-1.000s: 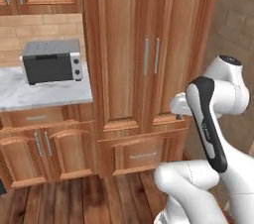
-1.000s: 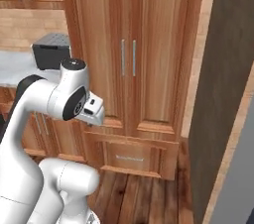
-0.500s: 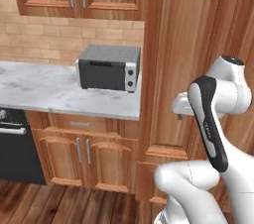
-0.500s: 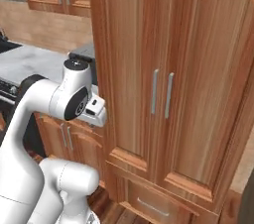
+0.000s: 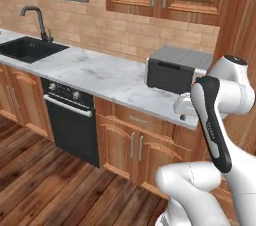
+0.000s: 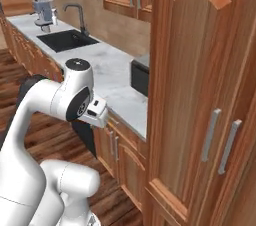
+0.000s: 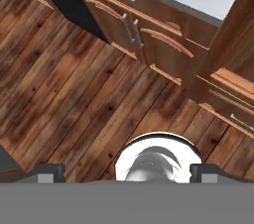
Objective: Move the mug from next to the sink to the open cabinet. Then, move the bowl with the tomato to the fridge to clear the area for faucet cleaning.
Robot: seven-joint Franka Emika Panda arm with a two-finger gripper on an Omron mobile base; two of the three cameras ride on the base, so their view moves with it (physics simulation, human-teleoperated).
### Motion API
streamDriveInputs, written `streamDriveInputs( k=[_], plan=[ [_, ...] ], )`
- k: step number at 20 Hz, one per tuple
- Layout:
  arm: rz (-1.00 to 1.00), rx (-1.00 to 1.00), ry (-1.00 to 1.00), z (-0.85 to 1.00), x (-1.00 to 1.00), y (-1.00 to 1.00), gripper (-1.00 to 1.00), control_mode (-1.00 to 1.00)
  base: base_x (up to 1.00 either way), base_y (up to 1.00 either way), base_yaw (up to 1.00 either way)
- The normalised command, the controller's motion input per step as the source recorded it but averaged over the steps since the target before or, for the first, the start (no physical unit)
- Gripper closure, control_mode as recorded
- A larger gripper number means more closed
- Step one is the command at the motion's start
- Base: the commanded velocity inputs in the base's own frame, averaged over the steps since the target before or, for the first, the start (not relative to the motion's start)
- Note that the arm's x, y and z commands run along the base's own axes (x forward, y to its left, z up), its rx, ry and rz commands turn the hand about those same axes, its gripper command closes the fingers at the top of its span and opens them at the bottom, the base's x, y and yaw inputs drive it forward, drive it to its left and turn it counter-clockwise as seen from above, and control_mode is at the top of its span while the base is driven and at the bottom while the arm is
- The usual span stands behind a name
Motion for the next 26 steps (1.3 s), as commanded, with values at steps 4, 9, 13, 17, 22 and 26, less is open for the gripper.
streamDriveInputs(
  k=[4,9,13,17,22,26],
  plan=[
    [0.0,0.0,0.0,0.0,0.0,0.0,-1.0,1.0,0.53,0.44,0.58],
    [0.0,0.0,0.0,0.0,0.0,0.0,-1.0,1.0,0.88,0.37,0.49],
    [0.0,0.0,0.0,0.0,0.0,0.0,-1.0,1.0,1.0,0.39,0.33],
    [0.0,0.0,0.0,0.0,0.0,0.0,-1.0,1.0,1.0,0.4,0.24],
    [0.0,0.0,0.0,0.0,0.0,0.0,-1.0,1.0,1.0,0.23,0.16],
    [0.0,0.0,0.0,0.0,0.0,0.0,-1.0,1.0,1.0,0.16,0.08]
  ],
)
